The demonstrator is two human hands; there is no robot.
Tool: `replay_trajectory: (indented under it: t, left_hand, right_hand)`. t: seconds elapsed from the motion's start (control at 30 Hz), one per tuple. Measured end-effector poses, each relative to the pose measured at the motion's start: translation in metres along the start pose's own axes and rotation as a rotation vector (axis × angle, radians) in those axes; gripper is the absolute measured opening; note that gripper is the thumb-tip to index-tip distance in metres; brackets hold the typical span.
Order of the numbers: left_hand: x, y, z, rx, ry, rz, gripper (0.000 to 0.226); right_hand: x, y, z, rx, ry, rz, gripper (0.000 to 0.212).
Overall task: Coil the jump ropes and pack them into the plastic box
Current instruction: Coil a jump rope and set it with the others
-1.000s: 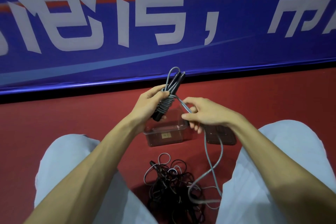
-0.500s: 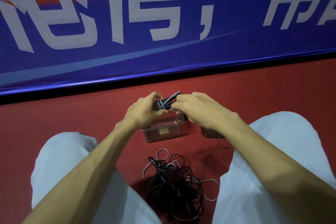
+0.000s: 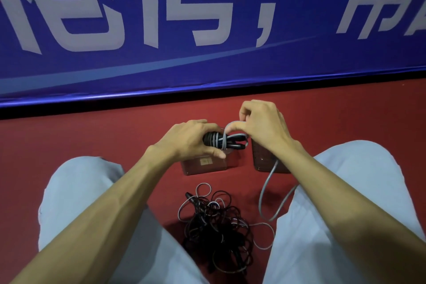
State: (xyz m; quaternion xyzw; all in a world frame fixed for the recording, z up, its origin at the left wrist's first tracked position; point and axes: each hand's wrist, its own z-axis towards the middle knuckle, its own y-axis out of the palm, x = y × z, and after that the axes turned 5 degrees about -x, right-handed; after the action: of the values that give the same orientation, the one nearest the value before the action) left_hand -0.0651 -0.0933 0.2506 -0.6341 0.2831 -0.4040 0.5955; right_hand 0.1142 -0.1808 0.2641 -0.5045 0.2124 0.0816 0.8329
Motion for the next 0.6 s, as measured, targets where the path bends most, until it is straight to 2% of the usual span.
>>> replay_trajectory:
  t: [0.07,0.17,0.23,0.4,0.47,0.5,0.6]
  left_hand:
    - [0.004,-0.002,-0.002,0.028,-0.033,0.019,0.073]
    - [0.007,-0.001,-0.002,0.070,-0.017,0.042,0.054]
    - [0.006,0.000,-0.001,0.063,0.011,-0.026,0.044]
    - [0.008,-0.009,-0.001,0.070,0.058,-0.644,0.017]
    - [0.010,-0.014,-0.002,0.079,0.066,-0.864,0.015]
    - [0.012,-0.015,-0.002,0.106,0.057,-0.963,0.017]
    - [0.014,-0.017,0.000,0.249,-0.010,-1.159,0.039]
  right_hand:
    - [-0.001,0.002,0.001,-0.036,0.056,0.056,0.051]
    - [-0.001,-0.001,0.004,-0.130,0.110,0.164,0.046]
    - [0.003,-0.002,0.006,-0.213,0.126,0.317,0.038]
    - [0.009,-0.008,0.010,-0.381,0.201,0.801,0.009]
    - [0.008,-0.008,0.011,-0.409,0.207,0.926,0.026]
    - [0.007,-0.009,0.011,-0.413,0.205,0.986,0.028]
    - [0.004,-0.009,0.011,-0.446,0.190,1.123,0.016]
